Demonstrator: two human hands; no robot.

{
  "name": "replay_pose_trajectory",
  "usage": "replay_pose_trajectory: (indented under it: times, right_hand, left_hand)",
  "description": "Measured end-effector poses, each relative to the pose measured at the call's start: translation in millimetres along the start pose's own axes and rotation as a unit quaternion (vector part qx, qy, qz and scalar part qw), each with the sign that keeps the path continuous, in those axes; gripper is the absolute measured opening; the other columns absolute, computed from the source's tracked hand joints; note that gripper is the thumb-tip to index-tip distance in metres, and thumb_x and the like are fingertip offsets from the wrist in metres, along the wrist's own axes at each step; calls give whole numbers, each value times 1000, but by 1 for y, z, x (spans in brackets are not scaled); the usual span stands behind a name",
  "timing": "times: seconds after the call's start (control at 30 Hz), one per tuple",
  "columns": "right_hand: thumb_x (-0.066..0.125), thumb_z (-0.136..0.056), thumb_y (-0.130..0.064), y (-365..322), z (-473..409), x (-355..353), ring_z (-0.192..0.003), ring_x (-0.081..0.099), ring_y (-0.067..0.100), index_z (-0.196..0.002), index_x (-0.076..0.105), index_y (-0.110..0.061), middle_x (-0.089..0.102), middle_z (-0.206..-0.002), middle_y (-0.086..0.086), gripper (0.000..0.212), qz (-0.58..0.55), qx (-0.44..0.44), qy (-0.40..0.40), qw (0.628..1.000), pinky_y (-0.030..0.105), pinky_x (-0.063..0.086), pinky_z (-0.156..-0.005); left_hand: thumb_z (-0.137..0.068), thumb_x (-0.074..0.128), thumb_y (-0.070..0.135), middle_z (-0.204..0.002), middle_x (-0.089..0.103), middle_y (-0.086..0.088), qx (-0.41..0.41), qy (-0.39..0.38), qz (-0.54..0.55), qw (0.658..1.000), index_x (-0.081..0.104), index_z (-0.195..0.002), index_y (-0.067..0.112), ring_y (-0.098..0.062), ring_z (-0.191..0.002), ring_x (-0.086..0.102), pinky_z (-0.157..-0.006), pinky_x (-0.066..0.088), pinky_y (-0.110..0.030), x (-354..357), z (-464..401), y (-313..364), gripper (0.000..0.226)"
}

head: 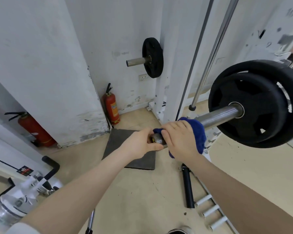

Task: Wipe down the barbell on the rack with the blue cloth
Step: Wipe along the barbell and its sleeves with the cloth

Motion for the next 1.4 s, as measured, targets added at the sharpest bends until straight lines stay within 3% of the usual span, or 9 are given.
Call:
replay_pose_trajectory:
  times: [0.1,0.23,0.3,0.5,0.63,0.73,1.0,1.27,1.4]
  right_hand:
    - [25,-93,-40,31,-1,-5,-87,59,17,-97,65,-22,67,-91,-7,44,-13,-42,-20,999,35,35,-89]
    - [17,-88,-38,74,-8,-11,-87,57,18,-78,58,-25,61,-81,-8,44,10,153,13,988,36,34,-91]
    - [21,-91,-37,54,-1,-4,-94,55,17,-82,58,-26,63,-88,-8,40,6,166,16,986,37,30,-98]
    - [31,-92,-37,69,11,-5,-104,57,22,-113,61,-18,64,-109,-1,41,5,-62,3,998,37,26,-104]
    - [25,-91,-35,137,-1,-15,-93,58,25,-89,63,-17,65,-90,1,42,-8,131,33,991,42,33,-100]
    - [20,-91,-39,128,1,-7,-106,53,25,-94,62,-18,64,-101,1,47,-20,194,23,981,45,26,-108]
    - [36,-90,-45,141,20,-3,-122,49,28,-132,51,-13,56,-129,5,54,10,-95,-42,995,43,23,-109]
    - [18,-92,-35,221,-1,-12,-126,44,24,-119,59,-11,62,-119,5,55,6,113,-20,993,40,18,-114]
    - [15,-91,-32,184,-6,-13,-101,56,24,-90,65,-17,68,-92,2,52,-1,123,20,992,42,24,-109]
  left_hand:
    - [-79,69,40,-109,65,-4,-4,-7,3,1000,50,-112,16,-17,-92,60,-83,49,-32,0,-1,-1,45]
    - [-77,70,42,-106,65,-2,-11,-15,-1,1000,51,-110,18,-17,-91,62,-84,51,-35,-1,-2,-3,45]
    - [-74,72,42,-105,66,-1,-9,-8,-3,1000,53,-107,19,-16,-91,62,-86,52,-37,-2,-2,-3,44]
    - [-76,70,42,-105,63,5,-12,30,9,999,53,-109,20,-9,-90,59,-78,48,-23,1,3,-4,43]
    - [-83,55,43,-126,50,3,34,112,-230,966,47,-126,19,-17,-115,47,-92,43,-30,5,7,16,50]
    - [-76,34,48,-126,51,0,84,154,-274,946,47,-127,18,-22,-117,46,-94,41,-34,12,8,42,61]
    - [-83,55,50,-129,48,0,71,117,-298,945,41,-132,21,-23,-119,44,-99,34,-35,43,-31,92,59]
    - [-89,53,40,-126,49,-1,28,159,-342,926,41,-130,22,-24,-117,44,-94,35,-33,50,-38,98,46]
    - [-90,52,37,-125,50,-1,20,177,-325,929,41,-132,23,-23,-116,44,-96,33,-34,53,-37,97,45]
Point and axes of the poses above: each hand's wrist, its own z-axis away from the middle knuckle, its own x-axis out of the palm, y = z × x, the point moved 5 cm from there along -z, towards the middle knuckle
